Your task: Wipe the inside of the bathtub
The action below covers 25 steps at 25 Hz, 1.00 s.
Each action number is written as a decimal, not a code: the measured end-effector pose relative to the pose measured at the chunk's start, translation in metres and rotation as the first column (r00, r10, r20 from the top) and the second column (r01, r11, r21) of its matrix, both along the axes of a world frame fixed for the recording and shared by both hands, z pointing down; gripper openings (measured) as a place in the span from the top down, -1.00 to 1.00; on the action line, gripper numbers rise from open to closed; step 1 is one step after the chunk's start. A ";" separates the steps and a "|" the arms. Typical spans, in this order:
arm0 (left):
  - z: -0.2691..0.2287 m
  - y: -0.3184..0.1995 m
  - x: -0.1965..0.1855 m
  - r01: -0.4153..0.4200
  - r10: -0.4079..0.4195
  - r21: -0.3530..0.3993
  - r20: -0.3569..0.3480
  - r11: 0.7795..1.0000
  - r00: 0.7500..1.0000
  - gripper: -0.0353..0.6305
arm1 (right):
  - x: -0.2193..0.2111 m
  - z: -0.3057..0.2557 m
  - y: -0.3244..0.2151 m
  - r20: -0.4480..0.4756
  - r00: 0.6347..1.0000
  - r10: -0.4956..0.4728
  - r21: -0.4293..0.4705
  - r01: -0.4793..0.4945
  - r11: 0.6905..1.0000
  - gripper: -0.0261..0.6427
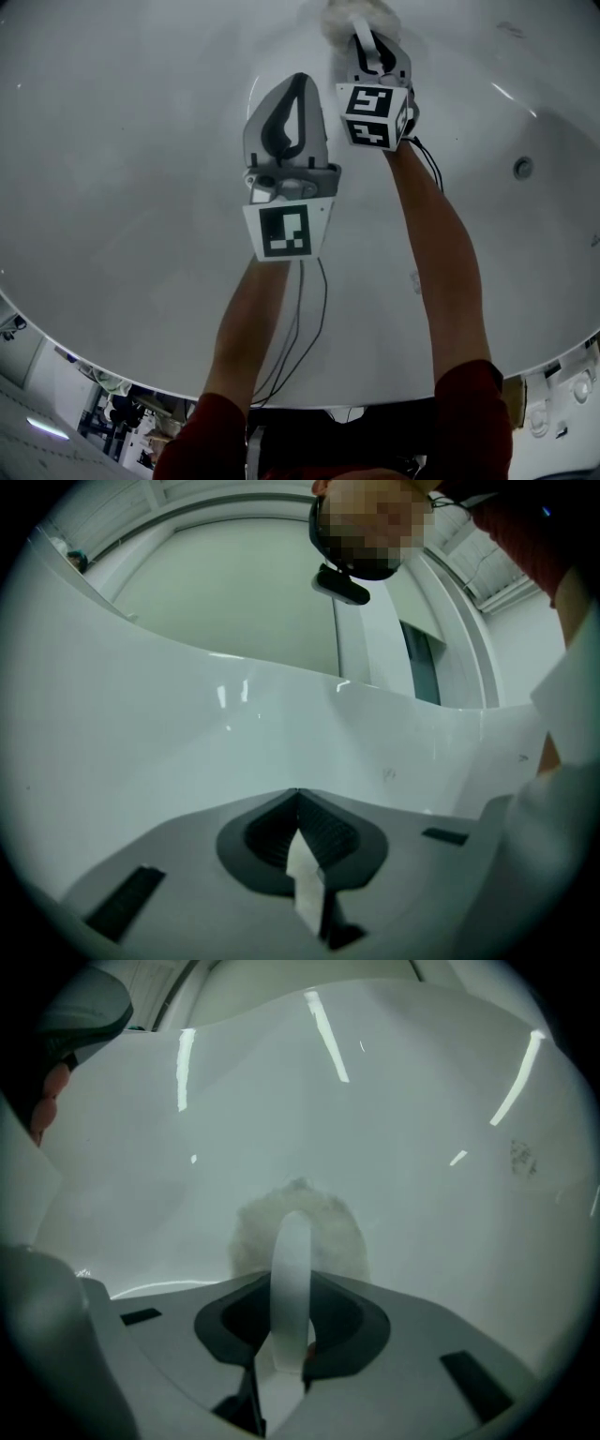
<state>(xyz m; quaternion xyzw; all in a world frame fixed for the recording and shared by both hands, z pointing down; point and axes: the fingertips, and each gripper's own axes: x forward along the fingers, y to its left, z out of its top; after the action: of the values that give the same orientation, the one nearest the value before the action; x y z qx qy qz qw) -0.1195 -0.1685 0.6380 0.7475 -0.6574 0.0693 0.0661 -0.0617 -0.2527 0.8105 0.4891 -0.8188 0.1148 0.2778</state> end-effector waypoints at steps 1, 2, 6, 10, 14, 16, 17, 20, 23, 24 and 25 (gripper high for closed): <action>-0.006 0.000 0.000 -0.007 0.007 -0.003 -0.001 1.000 1.000 0.85 | 0.000 -0.005 0.001 -0.005 1.000 0.001 0.000 -0.001 1.000 0.65; -0.012 -0.001 0.000 -0.014 0.014 -0.005 0.000 1.000 1.000 0.85 | 0.000 -0.010 0.003 -0.010 1.000 0.001 -0.001 -0.001 1.000 0.65; -0.020 0.001 0.029 -0.040 0.040 -0.004 0.002 0.999 0.999 0.85 | 0.036 -0.010 0.011 -0.032 0.999 0.009 -0.007 -0.009 1.000 0.65; -0.021 -0.001 0.070 -0.071 0.071 -0.008 -0.001 0.997 0.998 0.85 | 0.087 -0.005 0.016 -0.057 0.998 0.030 -0.017 -0.031 0.999 0.65; -0.015 -0.007 0.179 -0.106 0.106 -0.011 0.000 0.994 0.994 0.85 | 0.201 0.006 0.016 -0.078 0.996 0.047 -0.018 -0.049 0.999 0.65; -0.014 -0.009 0.221 -0.124 0.124 -0.009 -0.002 0.992 0.992 0.85 | 0.245 0.009 0.018 -0.088 0.995 0.055 -0.018 -0.056 0.998 0.65; -0.013 -0.009 0.235 -0.136 0.136 -0.009 -0.004 0.991 0.991 0.85 | 0.260 0.011 0.020 -0.095 0.994 0.059 -0.019 -0.061 0.998 0.65; -0.013 -0.012 0.266 -0.169 0.169 -0.009 -0.007 0.986 0.986 0.85 | 0.298 0.014 0.022 -0.117 0.990 0.080 -0.018 -0.083 0.996 0.65; -0.014 -0.016 0.295 -0.198 0.198 -0.014 -0.008 0.980 0.980 0.85 | 0.339 0.014 0.022 -0.138 0.984 0.111 -0.017 -0.114 0.993 0.65; -0.014 -0.018 0.304 -0.207 0.207 -0.015 -0.009 0.978 0.978 0.85 | 0.353 0.013 0.022 -0.147 0.982 0.122 -0.017 -0.125 0.992 0.65; -0.015 -0.019 0.313 -0.215 0.215 -0.016 -0.010 0.976 0.977 0.85 | 0.367 0.013 0.021 -0.156 0.979 0.133 -0.016 -0.137 0.990 0.65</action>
<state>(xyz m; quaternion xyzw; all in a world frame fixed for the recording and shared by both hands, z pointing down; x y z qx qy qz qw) 0.1931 -0.1875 0.6231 0.8139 -0.5717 0.0784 0.0671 0.3058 -0.2313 0.8237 0.5471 -0.7582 0.1061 0.3384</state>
